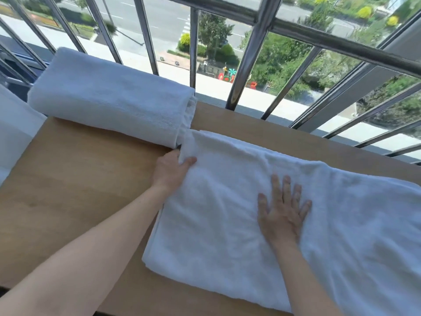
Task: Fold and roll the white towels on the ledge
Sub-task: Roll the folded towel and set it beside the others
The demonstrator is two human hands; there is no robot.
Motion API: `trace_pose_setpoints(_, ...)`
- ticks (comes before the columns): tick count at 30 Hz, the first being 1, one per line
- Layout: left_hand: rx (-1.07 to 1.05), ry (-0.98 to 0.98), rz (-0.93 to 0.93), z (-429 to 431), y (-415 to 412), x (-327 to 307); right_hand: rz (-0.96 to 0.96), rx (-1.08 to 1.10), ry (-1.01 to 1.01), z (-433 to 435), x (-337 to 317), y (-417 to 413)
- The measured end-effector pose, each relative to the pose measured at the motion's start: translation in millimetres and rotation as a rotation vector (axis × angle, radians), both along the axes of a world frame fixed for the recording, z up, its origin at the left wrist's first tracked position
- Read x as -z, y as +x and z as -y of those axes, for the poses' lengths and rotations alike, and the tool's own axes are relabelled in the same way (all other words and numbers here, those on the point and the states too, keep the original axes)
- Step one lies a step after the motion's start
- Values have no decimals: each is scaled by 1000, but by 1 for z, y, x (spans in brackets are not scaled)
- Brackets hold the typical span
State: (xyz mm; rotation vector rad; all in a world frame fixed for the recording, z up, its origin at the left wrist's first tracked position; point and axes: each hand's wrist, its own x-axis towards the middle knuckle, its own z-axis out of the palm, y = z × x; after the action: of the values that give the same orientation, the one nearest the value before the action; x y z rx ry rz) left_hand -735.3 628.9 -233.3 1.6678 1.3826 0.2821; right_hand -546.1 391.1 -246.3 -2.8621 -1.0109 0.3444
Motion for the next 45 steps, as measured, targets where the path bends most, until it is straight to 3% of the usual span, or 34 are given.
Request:
trace_pose_setpoints(5, -84, 73, -1, 6, -2, 1, -41, 7, -12, -7, -6, 0)
trace_pose_setpoints(8, -215, 25, 89, 26, -2, -7, -84, -4, 105, 7, -17, 2)
trace_pose_setpoints(10, -210, 208, 67, 50, -3, -9, -43, 40, 146, 27, -23, 6)
trace_pose_setpoints(13, 50, 531, 18, 102, 14, -12, -24, 126, 141, 55, -27, 16)
trace_pose_setpoints(17, 647, 512, 47, 167, 67, -4, -77, 106, 244, 71, -31, 38)
trace_pose_setpoints(21, 906, 551, -137, 214, 122, 2, -91, 200, 206, 101, -29, 80)
trace_pose_setpoints(28, 831, 547, -280, 271, 206, 10, 11, 95, 9, 184, -10, 160)
trace_pose_setpoints(36, 775, 620, -469, 290, 230, 16, 22, 319, -62, 277, -5, 226)
trace_pose_setpoints(42, 814, 595, -540, 322, 276, 12, 15, 603, 180, 265, -27, 264)
trace_pose_setpoints(45, 855, 607, -516, 329, 302, 11, -114, 705, 256, 258, -33, 299)
